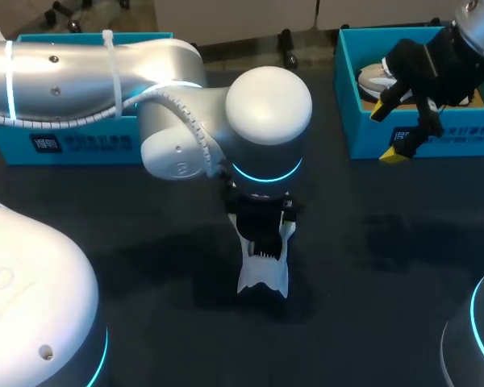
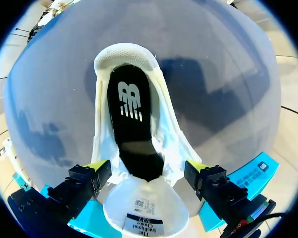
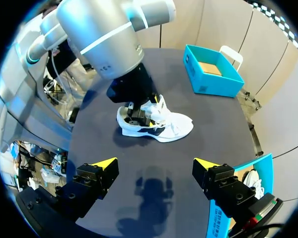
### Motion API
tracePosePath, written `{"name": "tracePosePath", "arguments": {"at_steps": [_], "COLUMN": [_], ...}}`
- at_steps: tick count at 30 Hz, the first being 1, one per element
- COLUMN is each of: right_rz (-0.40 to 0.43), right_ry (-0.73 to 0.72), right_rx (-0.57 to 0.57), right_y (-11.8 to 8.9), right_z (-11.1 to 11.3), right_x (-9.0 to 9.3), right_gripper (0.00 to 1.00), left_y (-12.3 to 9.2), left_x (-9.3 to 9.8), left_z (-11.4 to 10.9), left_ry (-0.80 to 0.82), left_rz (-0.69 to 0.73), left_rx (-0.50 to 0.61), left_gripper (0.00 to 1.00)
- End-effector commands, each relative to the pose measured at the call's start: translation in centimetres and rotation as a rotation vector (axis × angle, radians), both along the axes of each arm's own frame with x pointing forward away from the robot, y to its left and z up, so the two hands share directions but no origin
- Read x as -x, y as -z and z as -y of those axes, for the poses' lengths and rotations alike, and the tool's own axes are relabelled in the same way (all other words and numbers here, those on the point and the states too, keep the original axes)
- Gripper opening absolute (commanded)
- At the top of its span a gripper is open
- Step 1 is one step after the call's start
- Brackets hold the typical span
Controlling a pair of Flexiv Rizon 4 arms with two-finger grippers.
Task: Take the shoe out of the shoebox, open the shoe tongue, remove and reinsert the insole, then place the shoe into the shoebox
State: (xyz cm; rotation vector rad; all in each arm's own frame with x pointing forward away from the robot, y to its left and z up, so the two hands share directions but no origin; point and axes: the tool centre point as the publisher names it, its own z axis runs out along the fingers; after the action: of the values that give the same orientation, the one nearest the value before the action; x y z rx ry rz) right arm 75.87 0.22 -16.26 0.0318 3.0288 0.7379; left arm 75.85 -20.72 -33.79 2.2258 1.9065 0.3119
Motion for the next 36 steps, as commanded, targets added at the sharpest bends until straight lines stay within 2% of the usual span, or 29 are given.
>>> {"name": "tracePosePath", "arguments": {"at_steps": [1,9,23,34,36], "right_rz": [-0.003,-0.003,-0.003,-0.003,-0.003], "right_ry": [0.0,0.0,0.0,0.0,0.0], "right_rx": [0.004,0.004,0.004,0.004,0.004], "right_y": [0.0,0.0,0.0,0.0,0.0], "right_z": [-0.1,-0.1,-0.1,-0.1,-0.1], "right_x": [-0.2,-0.2,-0.2,-0.2,-0.2], "right_gripper": [1.0,1.0,1.0,1.0,1.0], "left_y": [-1.0,-2.7,-7.2,-7.8,-7.6], "left_x": [0.1,-0.4,-2.1,-4.7,-5.3], "left_z": [-0.7,-0.8,-1.6,-1.6,-1.4], "left_ry": [0.005,0.004,-0.001,0.007,0.014], "left_rz": [0.002,-0.004,-0.018,-0.007,-0.01], "left_rx": [0.009,0.029,0.073,0.086,0.085], "left_gripper": [1.0,1.0,1.0,1.0,0.94]}}
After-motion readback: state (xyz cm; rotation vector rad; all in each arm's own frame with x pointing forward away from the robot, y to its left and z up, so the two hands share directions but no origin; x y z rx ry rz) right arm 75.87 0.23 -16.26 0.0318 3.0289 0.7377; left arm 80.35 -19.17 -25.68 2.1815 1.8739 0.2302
